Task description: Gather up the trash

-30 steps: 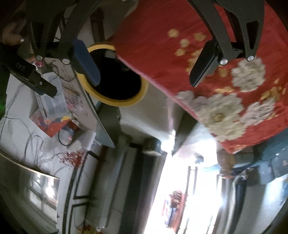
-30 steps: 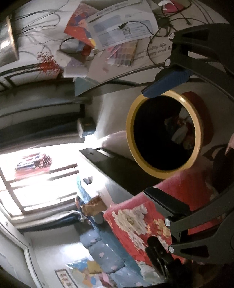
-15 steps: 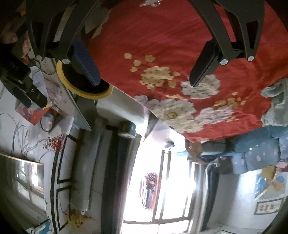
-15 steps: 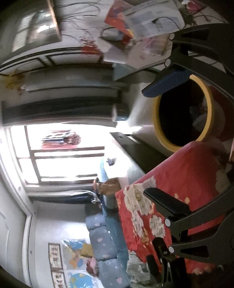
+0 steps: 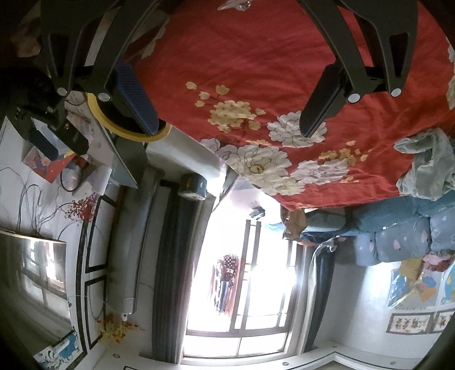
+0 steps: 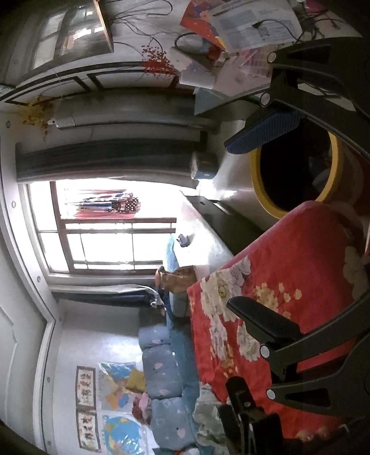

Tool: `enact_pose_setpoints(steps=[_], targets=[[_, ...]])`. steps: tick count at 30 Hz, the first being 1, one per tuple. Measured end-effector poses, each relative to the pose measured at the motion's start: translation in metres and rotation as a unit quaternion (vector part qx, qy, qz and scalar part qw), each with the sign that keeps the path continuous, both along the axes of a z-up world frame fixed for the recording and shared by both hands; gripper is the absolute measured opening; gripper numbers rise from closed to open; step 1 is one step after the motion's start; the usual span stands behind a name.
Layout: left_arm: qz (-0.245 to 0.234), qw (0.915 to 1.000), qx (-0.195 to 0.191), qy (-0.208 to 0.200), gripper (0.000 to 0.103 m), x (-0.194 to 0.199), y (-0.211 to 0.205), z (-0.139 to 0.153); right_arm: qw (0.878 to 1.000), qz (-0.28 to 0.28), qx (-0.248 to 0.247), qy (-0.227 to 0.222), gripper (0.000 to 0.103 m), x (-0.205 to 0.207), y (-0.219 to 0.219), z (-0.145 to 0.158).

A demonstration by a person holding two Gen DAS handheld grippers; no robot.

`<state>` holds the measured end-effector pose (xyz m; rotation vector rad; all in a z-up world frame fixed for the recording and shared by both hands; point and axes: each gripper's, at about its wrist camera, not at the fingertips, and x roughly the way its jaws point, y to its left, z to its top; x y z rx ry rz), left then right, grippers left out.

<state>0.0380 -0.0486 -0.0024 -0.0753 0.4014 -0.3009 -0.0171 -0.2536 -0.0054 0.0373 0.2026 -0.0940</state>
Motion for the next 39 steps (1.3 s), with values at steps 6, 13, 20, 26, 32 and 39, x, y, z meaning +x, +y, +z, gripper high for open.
enact_pose_setpoints(steps=[6,13,20,26,32,39], targets=[[0.000,1.0000,-0.001,-0.002,0.097,-0.0031,-0.0005,0.0018,1.000,-0.004,0.003,-0.004,0.092,0.0000,0.0009,0.0004],[0.001,1.0000,-0.001,-0.006,0.097,-0.0055,-0.0020,0.0048,1.000,-0.002,0.003,-0.008,0.092,-0.0015,0.0000,-0.0002],[0.002,1.0000,0.000,-0.005,0.097,-0.0063,-0.0025,0.0049,1.000,-0.002,0.005,-0.009,0.092,-0.0015,-0.0006,-0.0002],[0.001,1.0000,0.000,-0.006,0.097,-0.0060,-0.0025,0.0049,1.000,-0.004,0.005,-0.009,0.092,-0.0016,-0.0008,-0.0004],[0.001,1.0000,0.001,-0.009,0.097,-0.0070,-0.0041,0.0060,1.000,-0.003,0.005,-0.010,0.092,-0.0017,-0.0009,-0.0003],[0.000,0.9999,0.001,-0.010,0.097,-0.0075,-0.0044,0.0061,1.000,-0.003,0.005,-0.009,0.092,-0.0018,-0.0007,-0.0005]])
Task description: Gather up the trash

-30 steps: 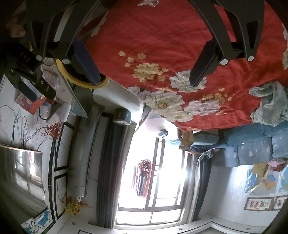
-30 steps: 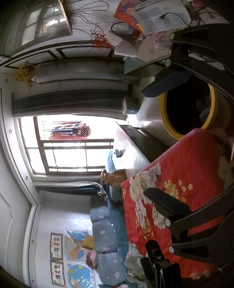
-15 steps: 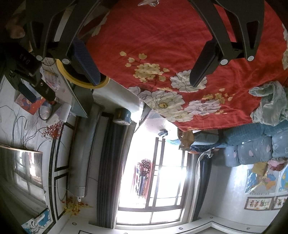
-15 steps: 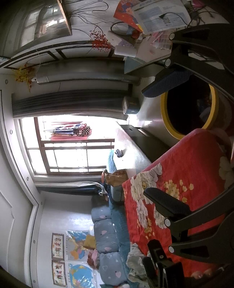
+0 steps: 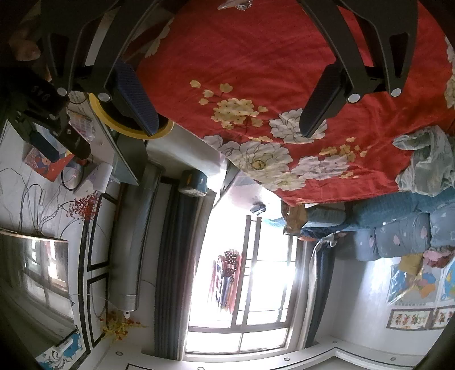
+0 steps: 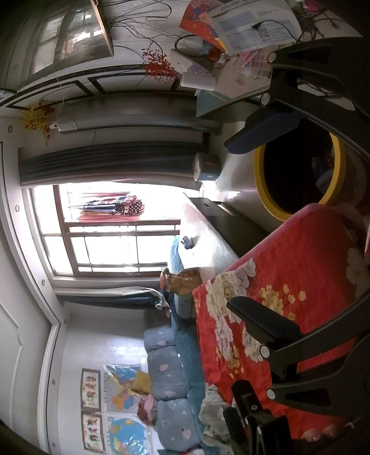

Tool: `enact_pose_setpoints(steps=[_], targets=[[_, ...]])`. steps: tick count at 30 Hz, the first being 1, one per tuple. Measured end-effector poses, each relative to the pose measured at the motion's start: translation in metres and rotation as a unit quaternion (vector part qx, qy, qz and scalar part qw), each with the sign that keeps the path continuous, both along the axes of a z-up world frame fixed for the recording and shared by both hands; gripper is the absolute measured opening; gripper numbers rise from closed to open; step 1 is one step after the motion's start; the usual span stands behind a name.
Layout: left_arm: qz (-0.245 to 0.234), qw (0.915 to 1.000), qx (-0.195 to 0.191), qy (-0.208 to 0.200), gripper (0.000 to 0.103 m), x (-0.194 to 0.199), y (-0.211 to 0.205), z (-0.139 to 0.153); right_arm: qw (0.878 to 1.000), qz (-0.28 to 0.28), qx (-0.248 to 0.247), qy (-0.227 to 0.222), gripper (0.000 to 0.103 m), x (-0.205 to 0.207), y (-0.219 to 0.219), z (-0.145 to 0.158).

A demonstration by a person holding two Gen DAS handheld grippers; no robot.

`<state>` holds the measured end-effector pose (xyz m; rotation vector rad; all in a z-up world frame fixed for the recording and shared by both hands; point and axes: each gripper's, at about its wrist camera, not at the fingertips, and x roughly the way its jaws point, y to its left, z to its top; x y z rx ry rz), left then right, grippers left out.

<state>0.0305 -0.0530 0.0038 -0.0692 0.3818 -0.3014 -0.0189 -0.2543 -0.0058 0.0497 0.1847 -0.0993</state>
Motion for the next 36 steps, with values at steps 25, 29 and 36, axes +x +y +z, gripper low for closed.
enact_pose_setpoints(steps=[25,29,36], targets=[[0.027,0.9964,-0.037,0.072,0.097,0.029,0.037,-0.014,0.992,0.078,0.065,0.071,0.092,0.052,0.027,0.016],[0.152,0.9833,-0.037,0.092,0.097,0.038,0.139,-0.019,0.975,0.195,0.053,0.090,0.092,0.085,0.114,0.025],[0.415,0.8858,0.003,0.209,0.097,0.044,0.364,-0.057,0.875,0.434,-0.054,0.208,0.092,0.130,0.372,-0.020]])
